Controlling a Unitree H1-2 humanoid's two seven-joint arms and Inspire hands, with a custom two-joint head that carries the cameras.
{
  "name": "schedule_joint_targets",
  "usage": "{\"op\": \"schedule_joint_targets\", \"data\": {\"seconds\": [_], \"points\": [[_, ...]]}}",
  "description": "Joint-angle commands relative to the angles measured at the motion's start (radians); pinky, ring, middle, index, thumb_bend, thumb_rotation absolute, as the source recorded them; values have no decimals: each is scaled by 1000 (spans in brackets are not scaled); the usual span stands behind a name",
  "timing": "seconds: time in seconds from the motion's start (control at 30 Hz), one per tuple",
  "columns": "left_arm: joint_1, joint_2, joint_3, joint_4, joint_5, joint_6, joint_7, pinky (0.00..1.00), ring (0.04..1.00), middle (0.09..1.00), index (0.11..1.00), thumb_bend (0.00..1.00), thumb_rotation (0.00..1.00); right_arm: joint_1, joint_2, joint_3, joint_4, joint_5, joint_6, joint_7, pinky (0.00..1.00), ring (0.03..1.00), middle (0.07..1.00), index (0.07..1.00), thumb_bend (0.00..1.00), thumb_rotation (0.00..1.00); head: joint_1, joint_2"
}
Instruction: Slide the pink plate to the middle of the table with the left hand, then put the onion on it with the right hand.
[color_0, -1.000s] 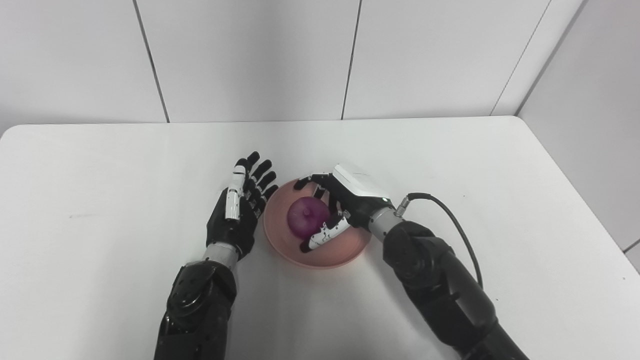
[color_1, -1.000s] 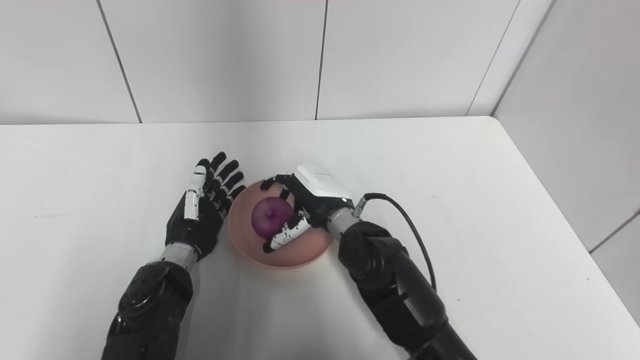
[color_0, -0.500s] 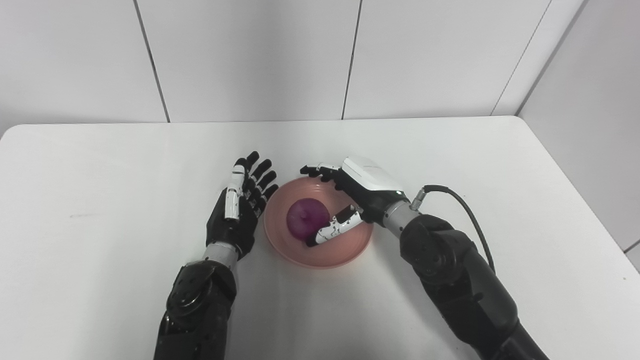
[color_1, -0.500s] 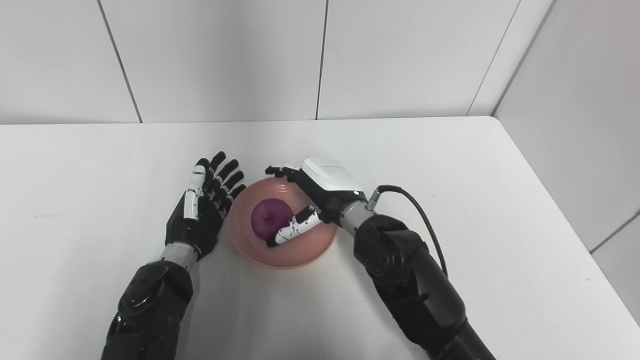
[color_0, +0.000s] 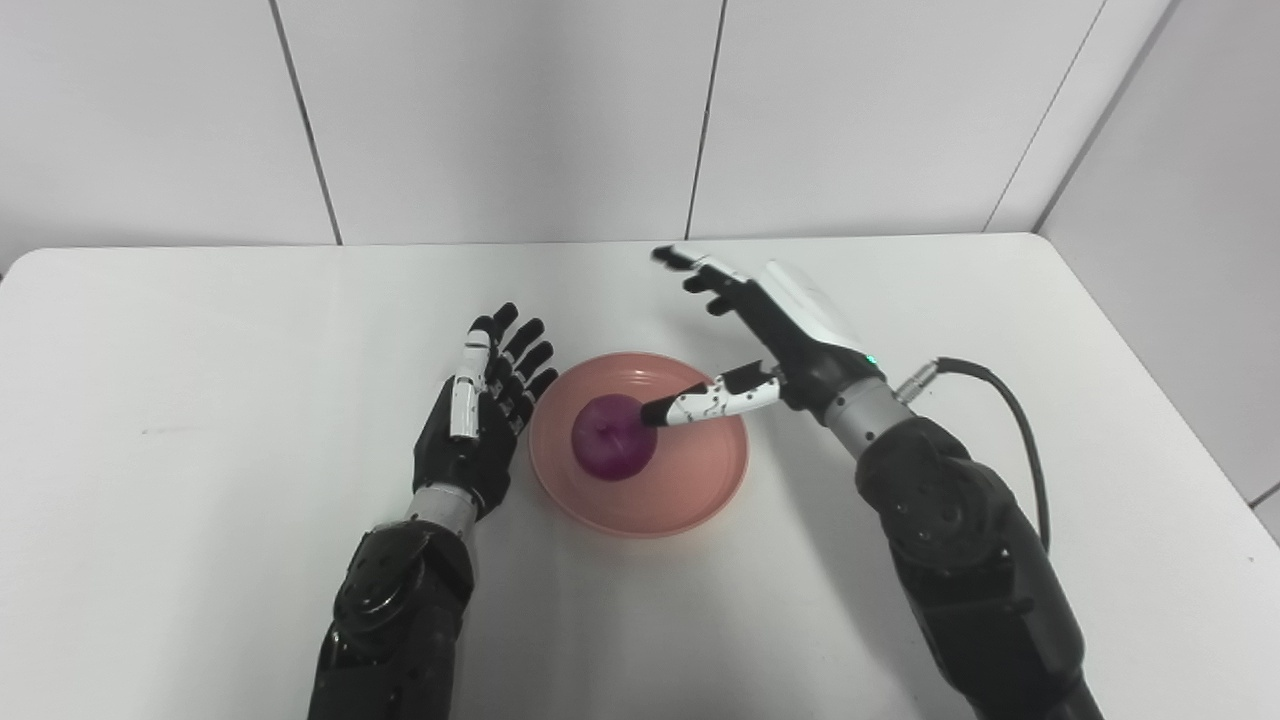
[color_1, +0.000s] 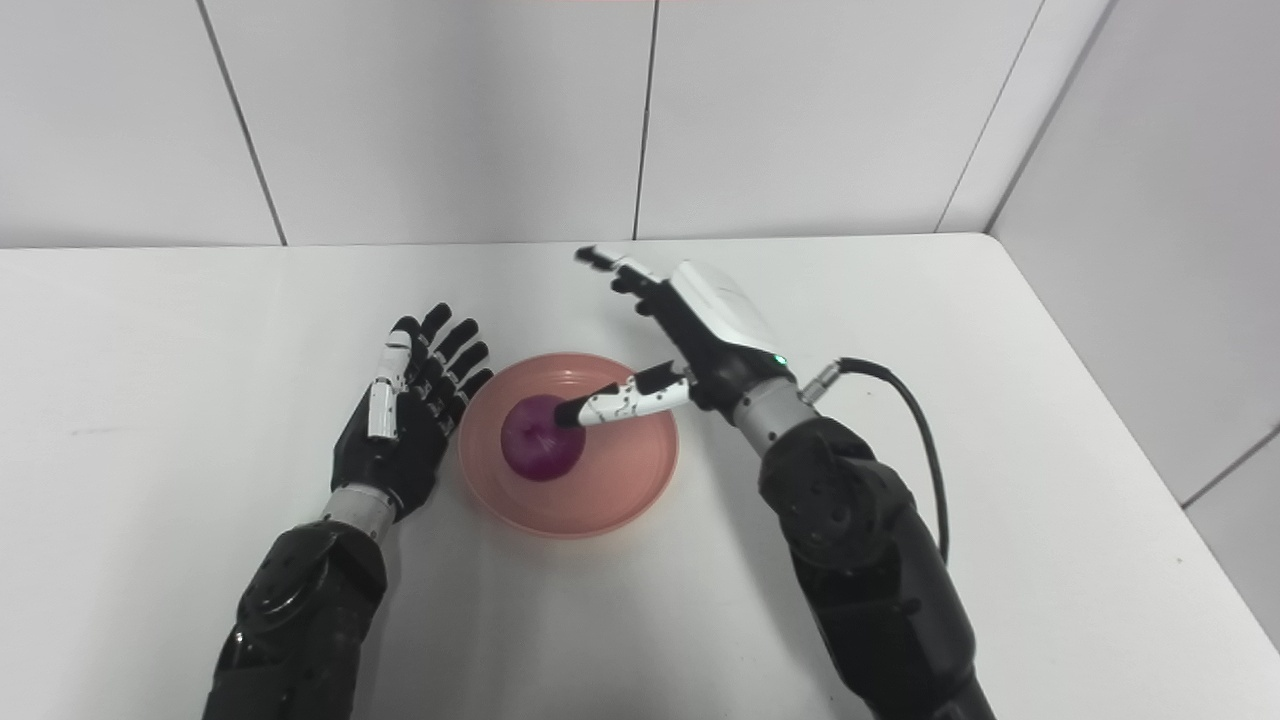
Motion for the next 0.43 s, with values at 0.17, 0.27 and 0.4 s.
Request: {"op": "schedule_joint_targets", "data": {"seconds": [0.17,0.27,0.4], "points": [[21,-7,9,31,5,28,12,918,933,935,947,390,1000,60,65,-78,-53,15,38,-103,778,850,908,935,908,634,-4,-2],[22,-5,12,32,0,27,8,923,932,936,949,391,1000,100,96,-107,-50,42,48,-136,932,884,914,955,884,725,-5,-4],[21,0,12,33,3,29,5,926,934,938,951,390,1000,139,120,-125,-52,65,65,-159,919,959,924,936,860,840,-9,-8]]}}
